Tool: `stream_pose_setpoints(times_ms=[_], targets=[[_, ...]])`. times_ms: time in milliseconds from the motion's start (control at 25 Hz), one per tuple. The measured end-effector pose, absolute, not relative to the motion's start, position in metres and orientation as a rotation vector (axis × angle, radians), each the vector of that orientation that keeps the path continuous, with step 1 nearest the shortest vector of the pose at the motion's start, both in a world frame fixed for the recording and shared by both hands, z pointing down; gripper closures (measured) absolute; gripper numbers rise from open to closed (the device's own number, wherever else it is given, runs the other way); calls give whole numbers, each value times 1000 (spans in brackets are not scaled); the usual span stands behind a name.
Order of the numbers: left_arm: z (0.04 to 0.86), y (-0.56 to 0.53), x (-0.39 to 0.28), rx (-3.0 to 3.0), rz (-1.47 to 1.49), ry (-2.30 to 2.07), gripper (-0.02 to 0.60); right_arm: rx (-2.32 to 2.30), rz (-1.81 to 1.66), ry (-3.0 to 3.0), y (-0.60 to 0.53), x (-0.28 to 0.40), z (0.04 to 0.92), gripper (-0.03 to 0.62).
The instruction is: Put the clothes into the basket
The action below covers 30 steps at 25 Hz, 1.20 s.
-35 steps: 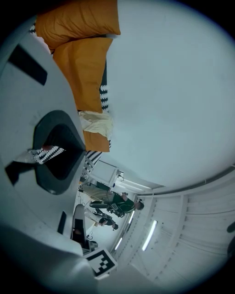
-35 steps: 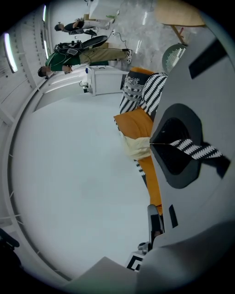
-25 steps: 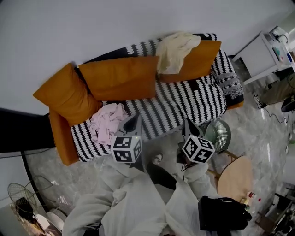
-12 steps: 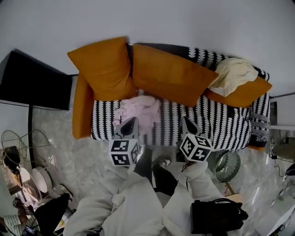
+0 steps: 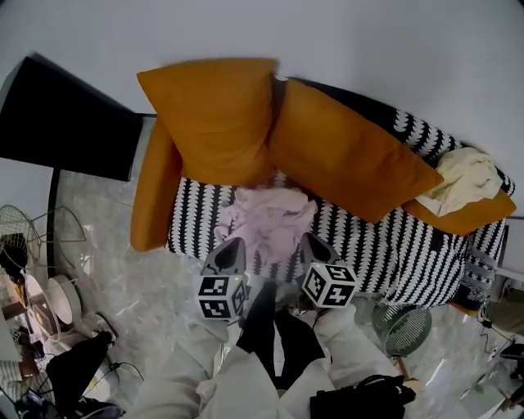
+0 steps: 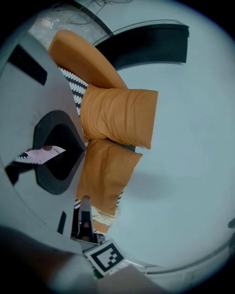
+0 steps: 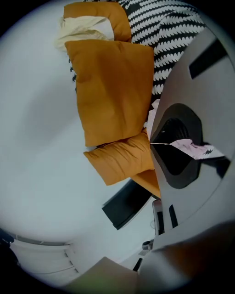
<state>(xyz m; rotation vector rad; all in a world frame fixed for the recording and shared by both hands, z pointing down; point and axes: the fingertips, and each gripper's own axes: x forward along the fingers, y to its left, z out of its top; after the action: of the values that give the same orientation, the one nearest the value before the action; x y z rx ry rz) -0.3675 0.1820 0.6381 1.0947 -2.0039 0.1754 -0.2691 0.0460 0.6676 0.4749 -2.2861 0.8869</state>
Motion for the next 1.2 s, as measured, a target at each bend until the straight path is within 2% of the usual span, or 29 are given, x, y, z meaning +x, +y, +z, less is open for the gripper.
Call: stream_pose_setpoints(times_ms=[440,560,800,1200], targets=[[730,213,-367,1016,175,-1935,575,302,821,-2177,98,-275,775,563],[742,215,-366,1009,174,-1913,575,279,799,-2158,103,-279,789,481],[763,217,-361,1008,174,-1883,575,240,736,-2124,113,-289,821,404],[777,229,-367,991,189,-1861,575,276,609,-2048,124,-289,857,396]])
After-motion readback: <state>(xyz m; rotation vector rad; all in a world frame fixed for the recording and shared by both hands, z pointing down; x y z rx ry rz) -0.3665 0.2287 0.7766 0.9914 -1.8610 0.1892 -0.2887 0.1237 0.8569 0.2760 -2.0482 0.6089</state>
